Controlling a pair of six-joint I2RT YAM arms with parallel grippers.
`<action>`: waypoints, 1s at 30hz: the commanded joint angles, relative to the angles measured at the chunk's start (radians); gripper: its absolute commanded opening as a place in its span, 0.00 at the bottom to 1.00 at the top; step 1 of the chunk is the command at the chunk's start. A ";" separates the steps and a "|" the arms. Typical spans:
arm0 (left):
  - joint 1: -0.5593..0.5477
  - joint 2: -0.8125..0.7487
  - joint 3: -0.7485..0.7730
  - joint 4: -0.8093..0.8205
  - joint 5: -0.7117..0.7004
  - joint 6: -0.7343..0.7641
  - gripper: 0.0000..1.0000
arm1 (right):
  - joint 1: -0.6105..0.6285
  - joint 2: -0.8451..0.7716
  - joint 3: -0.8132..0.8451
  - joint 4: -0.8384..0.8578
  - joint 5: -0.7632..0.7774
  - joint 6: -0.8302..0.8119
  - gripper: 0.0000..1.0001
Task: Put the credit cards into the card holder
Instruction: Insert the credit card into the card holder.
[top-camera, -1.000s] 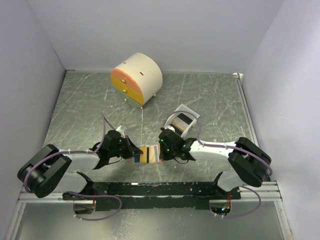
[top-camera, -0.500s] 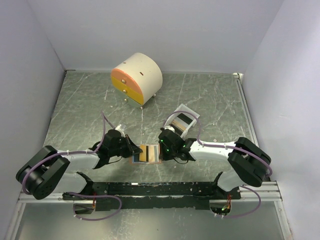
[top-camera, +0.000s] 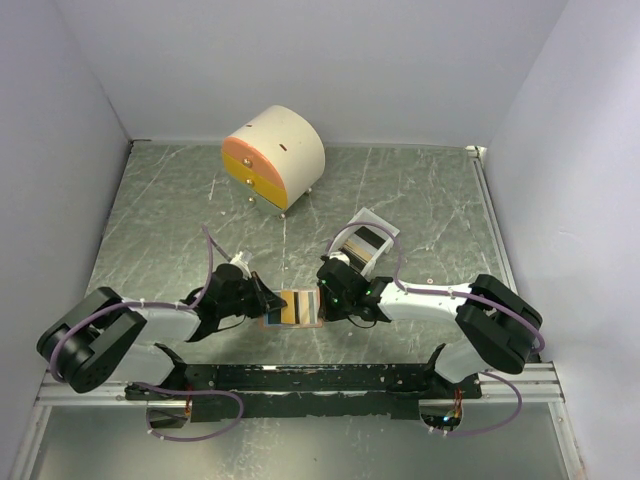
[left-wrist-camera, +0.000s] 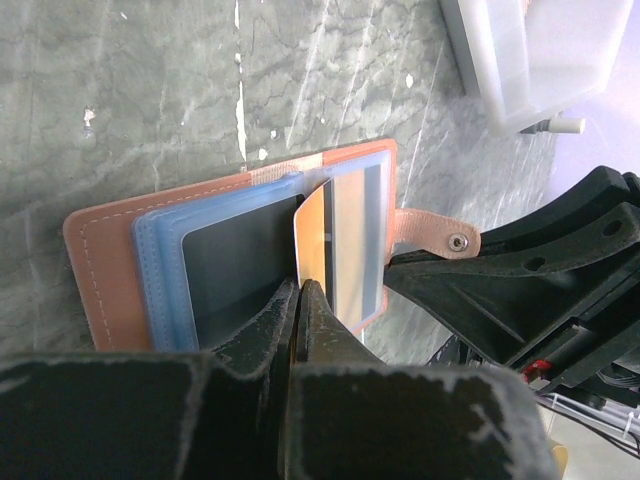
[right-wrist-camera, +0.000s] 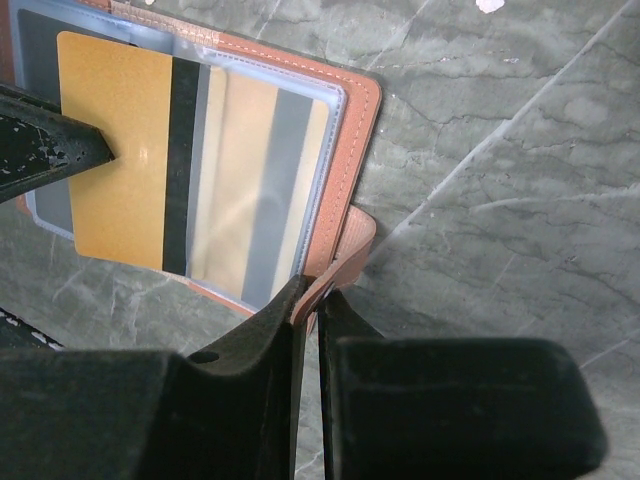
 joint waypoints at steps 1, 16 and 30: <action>-0.019 0.030 -0.012 -0.057 0.010 0.027 0.07 | 0.014 0.021 -0.010 0.006 -0.015 0.016 0.09; -0.026 0.049 0.084 -0.168 0.009 0.056 0.25 | 0.014 -0.005 -0.040 0.058 -0.054 0.058 0.09; -0.026 -0.061 0.177 -0.435 -0.114 0.112 0.45 | 0.014 -0.009 -0.025 0.028 -0.036 0.041 0.09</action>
